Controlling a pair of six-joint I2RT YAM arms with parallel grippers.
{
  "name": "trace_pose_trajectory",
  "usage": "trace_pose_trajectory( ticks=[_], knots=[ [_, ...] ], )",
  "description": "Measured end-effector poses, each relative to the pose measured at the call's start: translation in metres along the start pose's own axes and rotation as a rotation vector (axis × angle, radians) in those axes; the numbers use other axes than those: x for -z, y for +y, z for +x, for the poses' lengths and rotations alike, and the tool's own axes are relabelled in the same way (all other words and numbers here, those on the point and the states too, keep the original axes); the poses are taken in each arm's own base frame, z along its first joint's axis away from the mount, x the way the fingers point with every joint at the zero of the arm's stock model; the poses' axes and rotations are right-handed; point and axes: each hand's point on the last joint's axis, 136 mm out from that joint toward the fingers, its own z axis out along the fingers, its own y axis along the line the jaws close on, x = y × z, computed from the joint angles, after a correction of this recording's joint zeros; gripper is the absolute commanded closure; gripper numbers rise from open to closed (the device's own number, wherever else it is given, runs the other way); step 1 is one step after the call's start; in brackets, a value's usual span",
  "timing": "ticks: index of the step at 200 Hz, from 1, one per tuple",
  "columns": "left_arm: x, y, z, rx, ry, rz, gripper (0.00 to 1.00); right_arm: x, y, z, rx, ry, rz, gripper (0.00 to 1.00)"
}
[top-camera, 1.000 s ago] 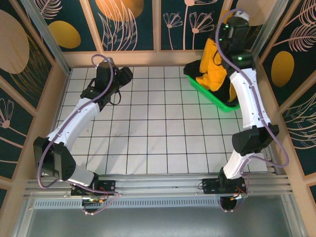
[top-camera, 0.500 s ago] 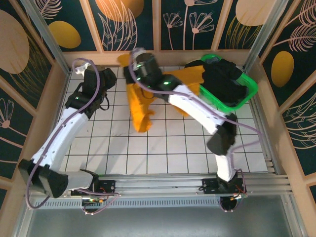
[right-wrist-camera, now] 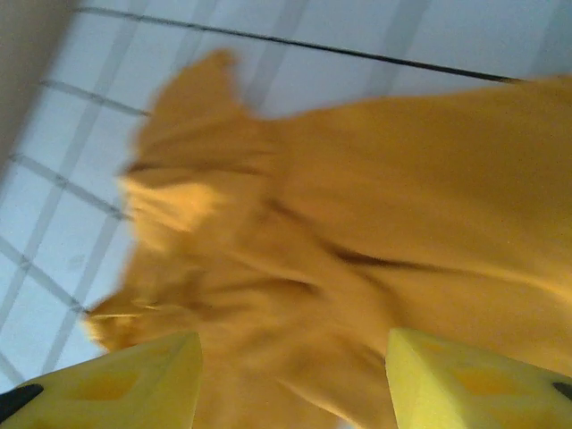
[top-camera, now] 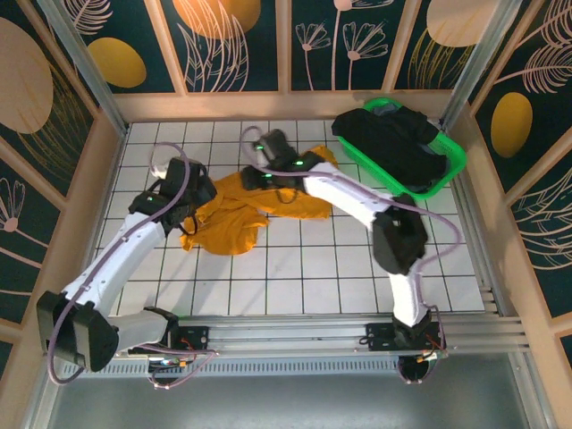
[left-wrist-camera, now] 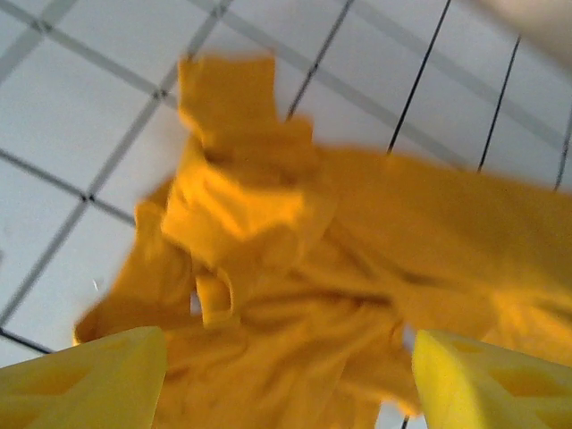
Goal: Fold and stack the t-shirts
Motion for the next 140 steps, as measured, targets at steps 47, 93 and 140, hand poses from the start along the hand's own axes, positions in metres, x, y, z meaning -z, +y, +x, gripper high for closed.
trace_pose_trajectory(
  ticks=[47, 93, 140],
  knots=[
    [-0.053, 0.037, 0.121, -0.034, 0.414, -0.076, 0.25, 0.047, -0.15, 0.039, -0.195, -0.022, 0.284, 0.44],
    [-0.058, 0.05, 0.129, 0.023, 0.406, -0.138, 0.33, 0.037, -0.182, 0.076, -0.235, 0.06, 0.345, 0.46],
    [-0.07, 0.067, 0.107, 0.167, 0.296, -0.173, 0.38, 0.036, -0.18, 0.072, -0.234, 0.047, 0.331, 0.46]
  ],
)
